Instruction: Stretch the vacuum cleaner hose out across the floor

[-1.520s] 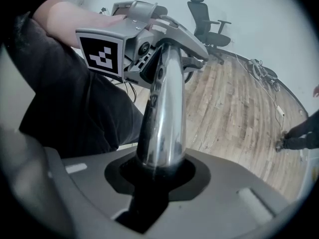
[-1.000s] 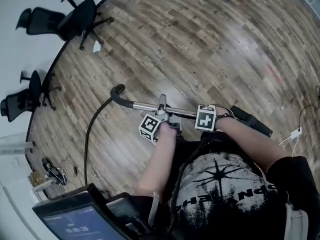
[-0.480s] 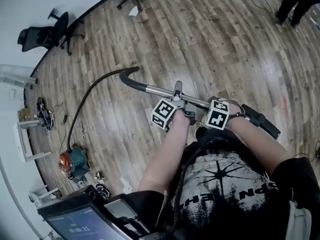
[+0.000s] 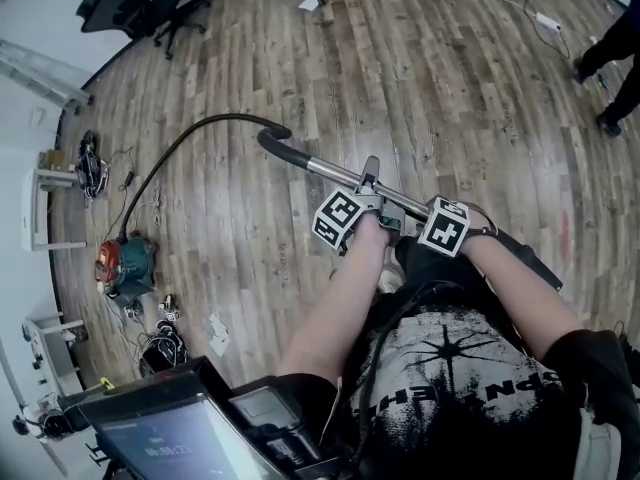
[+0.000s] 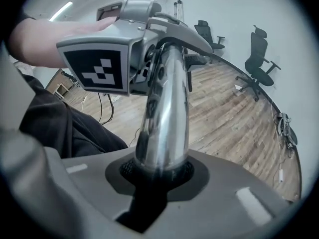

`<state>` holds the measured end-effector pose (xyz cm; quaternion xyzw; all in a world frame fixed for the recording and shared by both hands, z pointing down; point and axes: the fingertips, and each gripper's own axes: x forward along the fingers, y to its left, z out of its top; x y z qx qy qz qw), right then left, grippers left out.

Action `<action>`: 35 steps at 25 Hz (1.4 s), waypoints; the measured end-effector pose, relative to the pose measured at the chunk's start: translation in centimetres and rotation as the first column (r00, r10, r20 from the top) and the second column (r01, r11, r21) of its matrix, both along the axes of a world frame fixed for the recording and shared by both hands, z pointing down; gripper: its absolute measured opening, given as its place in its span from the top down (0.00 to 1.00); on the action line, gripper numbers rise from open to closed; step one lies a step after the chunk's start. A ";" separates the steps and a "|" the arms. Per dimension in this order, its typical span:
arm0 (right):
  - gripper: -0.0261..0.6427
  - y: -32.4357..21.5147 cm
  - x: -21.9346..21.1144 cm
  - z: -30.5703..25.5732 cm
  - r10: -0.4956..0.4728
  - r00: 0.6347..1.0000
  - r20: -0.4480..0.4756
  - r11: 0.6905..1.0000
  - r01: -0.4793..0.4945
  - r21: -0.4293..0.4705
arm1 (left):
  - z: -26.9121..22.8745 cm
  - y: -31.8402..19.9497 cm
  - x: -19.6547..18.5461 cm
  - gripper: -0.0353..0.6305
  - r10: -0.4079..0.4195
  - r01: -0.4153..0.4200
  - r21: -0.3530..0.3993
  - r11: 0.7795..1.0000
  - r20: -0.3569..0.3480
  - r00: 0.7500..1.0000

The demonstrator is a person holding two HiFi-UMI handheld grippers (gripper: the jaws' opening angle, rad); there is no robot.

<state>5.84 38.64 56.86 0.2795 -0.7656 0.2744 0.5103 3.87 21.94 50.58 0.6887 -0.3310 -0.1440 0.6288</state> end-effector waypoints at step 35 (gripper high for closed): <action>0.81 25.6 22.9 3.6 -0.140 0.989 -0.042 0.989 0.138 -0.051 | 5.3 27.0 21.3 0.84 0.094 -0.094 -0.140 0.986 -0.002 0.996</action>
